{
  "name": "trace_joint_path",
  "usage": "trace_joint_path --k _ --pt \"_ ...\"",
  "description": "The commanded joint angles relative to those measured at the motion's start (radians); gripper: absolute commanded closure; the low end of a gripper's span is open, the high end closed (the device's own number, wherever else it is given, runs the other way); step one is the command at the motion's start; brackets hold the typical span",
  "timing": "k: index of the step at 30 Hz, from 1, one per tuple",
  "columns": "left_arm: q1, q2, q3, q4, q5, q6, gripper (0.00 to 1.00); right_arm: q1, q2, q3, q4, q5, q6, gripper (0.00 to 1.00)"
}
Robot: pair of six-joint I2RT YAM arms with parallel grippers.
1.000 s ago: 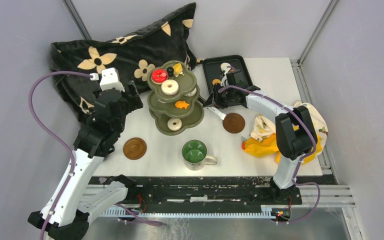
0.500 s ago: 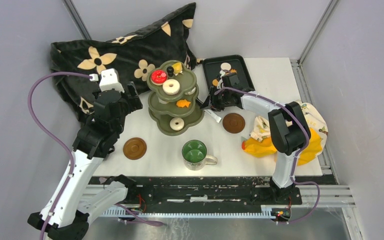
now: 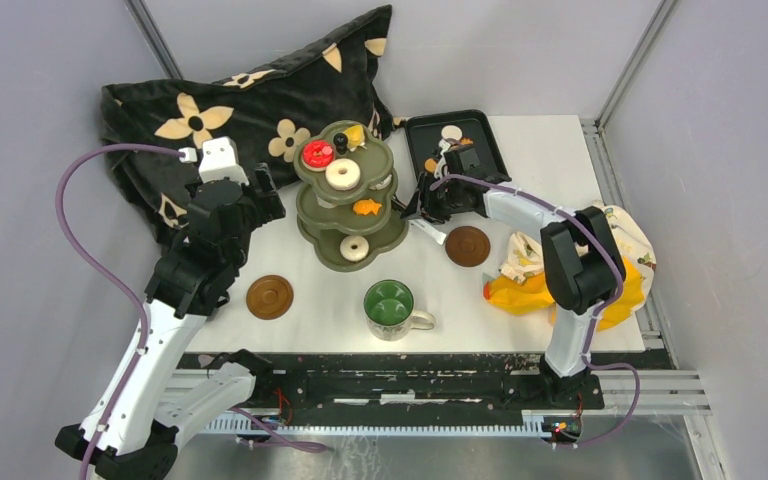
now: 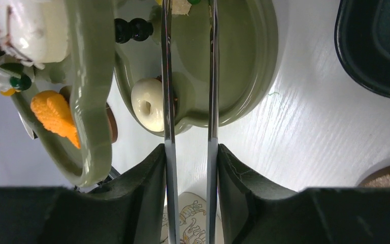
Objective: Serve the afternoon tea
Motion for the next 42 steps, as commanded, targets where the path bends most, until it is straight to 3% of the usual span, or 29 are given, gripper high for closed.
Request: trace_joint_path --k 1,12,18,23,28,42 --pt "0.006 -0.001 0.023 0.029 0.012 -0.036 0.14 0.004 -0.123 0.021 -0.010 0.020 -0.043 0.57" --pt "0.006 0.015 0.031 0.039 0.030 -0.033 0.14 -0.074 -0.363 -0.182 -0.057 0.050 -0.089 0.56" --pt "0.006 0.016 0.028 0.041 0.036 -0.037 0.14 -0.206 -0.537 -0.233 -0.229 0.200 -0.203 0.64" --pt "0.006 0.024 0.026 0.055 0.038 -0.034 0.14 -0.327 -0.587 -0.192 -0.251 0.402 -0.259 0.72" --pt "0.006 0.030 0.021 0.064 0.036 -0.025 0.14 -0.376 -0.467 -0.112 -0.155 0.631 -0.308 0.67" --pt "0.006 0.038 0.025 0.062 0.000 -0.004 0.14 -0.454 0.068 0.207 0.055 0.835 -0.386 0.58"
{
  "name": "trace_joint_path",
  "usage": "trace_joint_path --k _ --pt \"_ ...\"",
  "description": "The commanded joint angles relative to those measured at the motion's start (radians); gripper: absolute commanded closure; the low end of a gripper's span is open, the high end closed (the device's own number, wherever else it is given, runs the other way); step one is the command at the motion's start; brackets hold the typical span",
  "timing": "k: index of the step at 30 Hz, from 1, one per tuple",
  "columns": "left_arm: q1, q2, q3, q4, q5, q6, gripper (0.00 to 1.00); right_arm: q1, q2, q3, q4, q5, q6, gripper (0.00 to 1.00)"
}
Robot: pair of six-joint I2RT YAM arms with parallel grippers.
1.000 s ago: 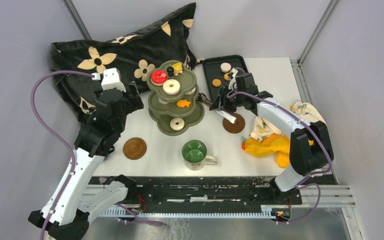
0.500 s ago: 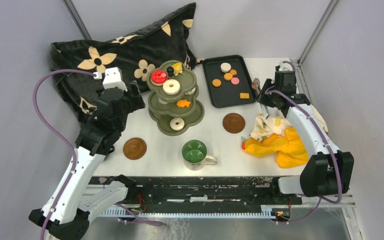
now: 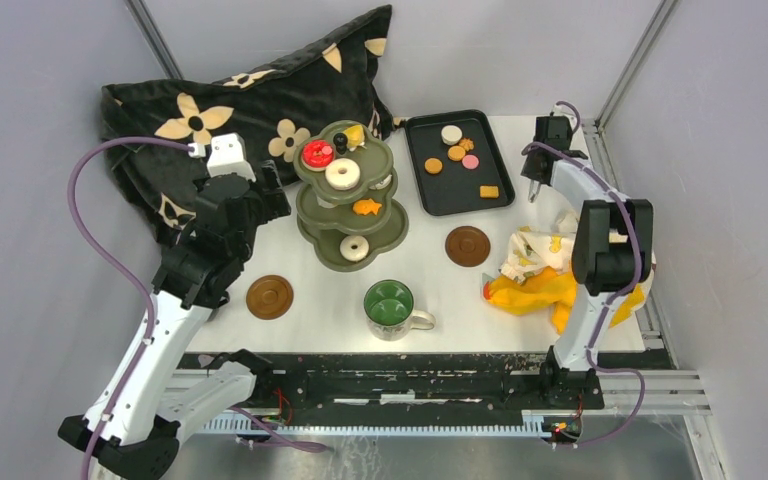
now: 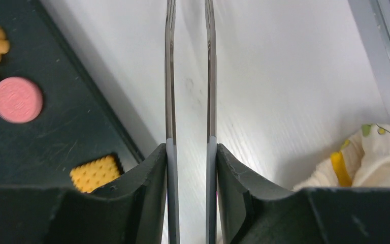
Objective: Serve the afternoon tea
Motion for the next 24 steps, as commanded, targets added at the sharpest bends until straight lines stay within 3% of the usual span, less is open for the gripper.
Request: trace_joint_path --k 1,12,16,19,24 --pt "0.006 0.002 0.022 0.048 -0.023 -0.004 0.14 -0.032 0.075 0.090 0.122 0.062 -0.017 0.57" --pt "0.006 0.012 0.015 0.060 -0.023 0.011 0.14 -0.104 0.231 0.256 0.004 -0.086 0.039 0.32" --pt "0.006 0.000 0.019 0.053 -0.023 0.003 0.14 -0.106 0.168 0.282 -0.041 -0.091 0.041 0.25" --pt "0.006 -0.012 0.027 0.042 -0.014 -0.004 0.13 -0.105 0.083 0.285 -0.077 -0.101 0.055 0.07" --pt "0.005 -0.032 0.020 0.035 0.006 -0.027 0.11 -0.103 -0.075 0.279 -0.194 -0.127 0.070 0.00"
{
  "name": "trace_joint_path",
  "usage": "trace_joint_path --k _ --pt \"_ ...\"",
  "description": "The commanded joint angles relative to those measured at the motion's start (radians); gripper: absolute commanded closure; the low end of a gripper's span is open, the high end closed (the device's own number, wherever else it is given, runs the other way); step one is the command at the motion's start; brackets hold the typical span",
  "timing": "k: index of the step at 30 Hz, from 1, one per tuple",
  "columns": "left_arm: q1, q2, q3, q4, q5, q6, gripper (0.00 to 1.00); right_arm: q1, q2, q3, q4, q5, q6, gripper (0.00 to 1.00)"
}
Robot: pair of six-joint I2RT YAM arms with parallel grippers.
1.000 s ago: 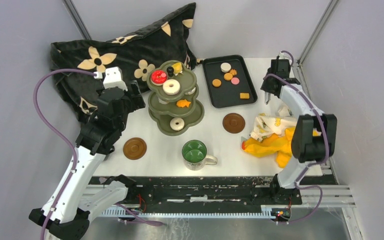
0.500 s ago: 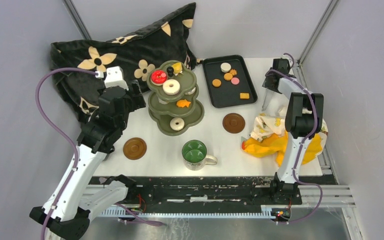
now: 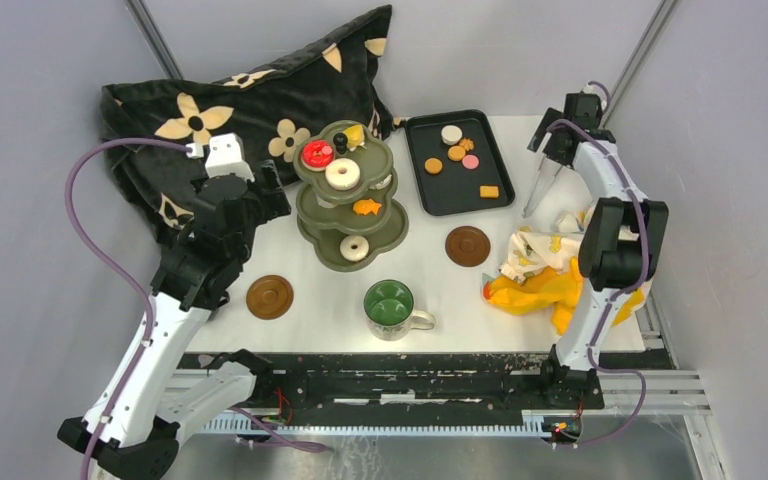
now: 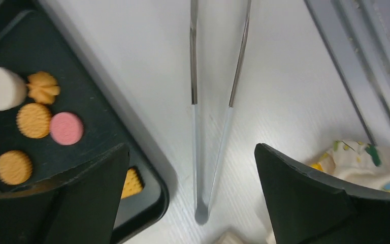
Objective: Serve the afternoon tea
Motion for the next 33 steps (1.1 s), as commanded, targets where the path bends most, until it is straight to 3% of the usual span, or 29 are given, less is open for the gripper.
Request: trace_joint_path --k 1,5,9,14,18,27,33 --pt "0.005 -0.032 0.020 0.024 0.014 -0.033 0.09 0.006 -0.224 0.035 -0.100 -0.026 0.020 0.01" --pt "0.006 -0.024 0.026 -0.001 0.055 -0.049 0.01 0.032 -0.395 -0.034 -0.204 -0.019 0.010 0.01" --pt "0.006 -0.004 0.006 -0.007 0.084 -0.074 0.01 0.092 -0.539 -0.144 -0.296 -0.025 0.005 0.01" --pt "0.006 -0.013 -0.010 -0.011 0.121 -0.109 0.01 0.228 -0.744 -0.334 -0.357 0.092 0.038 0.01" --pt "0.005 -0.065 -0.043 -0.013 0.138 -0.124 0.01 0.261 -0.873 -0.446 -0.405 0.115 0.091 0.01" --pt "0.006 -0.167 -0.104 -0.033 0.128 -0.149 0.01 0.262 -0.980 -0.551 -0.471 0.244 0.076 0.00" --pt "0.006 -0.203 -0.100 -0.035 0.131 -0.139 0.01 0.261 -0.999 -0.564 -0.448 0.245 0.069 0.01"
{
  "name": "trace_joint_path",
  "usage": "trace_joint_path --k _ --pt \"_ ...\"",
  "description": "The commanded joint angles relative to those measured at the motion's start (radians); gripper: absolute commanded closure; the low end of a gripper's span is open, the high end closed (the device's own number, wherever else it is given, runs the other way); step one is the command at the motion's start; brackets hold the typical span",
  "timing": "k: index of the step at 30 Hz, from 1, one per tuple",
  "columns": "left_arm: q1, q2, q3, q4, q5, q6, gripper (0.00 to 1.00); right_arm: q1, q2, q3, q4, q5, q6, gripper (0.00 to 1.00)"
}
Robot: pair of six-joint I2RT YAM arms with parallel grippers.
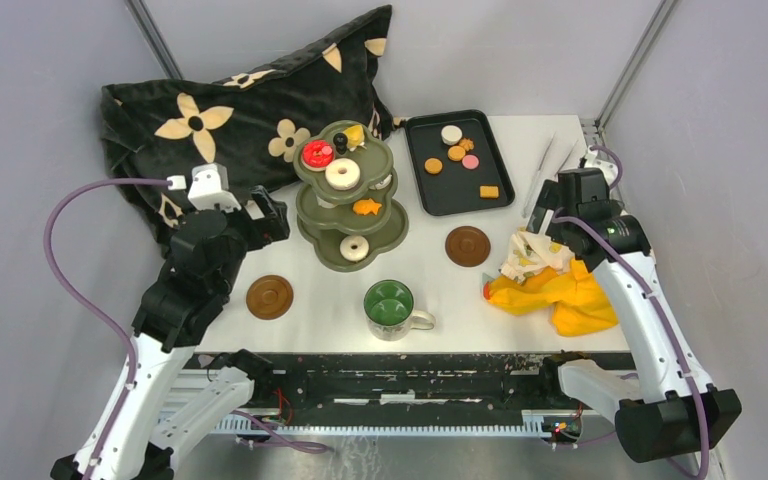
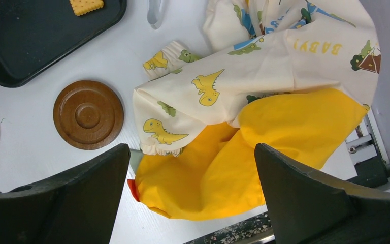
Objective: Serve the afternoon tea
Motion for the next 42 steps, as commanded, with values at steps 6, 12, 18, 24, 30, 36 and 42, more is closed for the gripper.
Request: trace_joint_path --k 6,12,18,24,30,36,42 --pt "0.006 -0.026 0.013 0.007 -0.009 -0.006 0.01 -0.002 -0.038 -0.028 0.052 0.033 0.006 0.01" --pt "0.005 -0.023 0.011 0.005 0.005 0.004 0.01 -0.002 -0.032 -0.019 0.042 0.031 0.010 0.01" --pt "0.006 -0.040 -0.029 -0.028 0.143 0.055 0.01 0.000 -0.070 -0.055 0.098 -0.147 -0.007 0.01" --pt "0.004 -0.089 -0.131 -0.071 0.229 -0.013 0.01 0.052 -0.104 -0.160 0.197 -0.362 0.025 0.01" --pt "0.003 -0.084 -0.145 -0.179 0.069 -0.153 0.01 0.254 -0.080 -0.211 0.206 -0.331 0.077 0.01" --pt "0.004 0.039 -0.214 -0.330 -0.149 -0.497 0.01 0.315 -0.066 -0.213 0.221 -0.299 0.113 0.01" --pt "0.043 0.146 -0.169 -0.441 -0.360 -0.620 0.00 0.317 -0.089 -0.188 0.213 -0.271 0.099 0.01"
